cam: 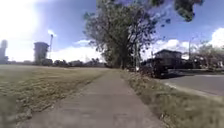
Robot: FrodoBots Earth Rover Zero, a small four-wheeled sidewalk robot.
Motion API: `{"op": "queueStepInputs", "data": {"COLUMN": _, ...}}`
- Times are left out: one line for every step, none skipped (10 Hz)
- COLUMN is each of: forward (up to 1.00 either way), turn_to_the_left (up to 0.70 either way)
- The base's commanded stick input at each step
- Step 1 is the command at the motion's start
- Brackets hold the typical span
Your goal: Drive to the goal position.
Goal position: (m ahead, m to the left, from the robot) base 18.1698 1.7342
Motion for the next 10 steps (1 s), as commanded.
{"op": "queueStepInputs", "data": {"forward": 1.0, "turn_to_the_left": 0.0}}
{"op": "queueStepInputs", "data": {"forward": 1.0, "turn_to_the_left": 0.0}}
{"op": "queueStepInputs", "data": {"forward": 1.0, "turn_to_the_left": 0.01}}
{"op": "queueStepInputs", "data": {"forward": 1.0, "turn_to_the_left": 0.02}}
{"op": "queueStepInputs", "data": {"forward": 1.0, "turn_to_the_left": 0.13}}
{"op": "queueStepInputs", "data": {"forward": 1.0, "turn_to_the_left": 0.23}}
{"op": "queueStepInputs", "data": {"forward": 1.0, "turn_to_the_left": 0.17}}
{"op": "queueStepInputs", "data": {"forward": 1.0, "turn_to_the_left": 0.1}}
{"op": "queueStepInputs", "data": {"forward": 1.0, "turn_to_the_left": 0.04}}
{"op": "queueStepInputs", "data": {"forward": 1.0, "turn_to_the_left": 0.0}}
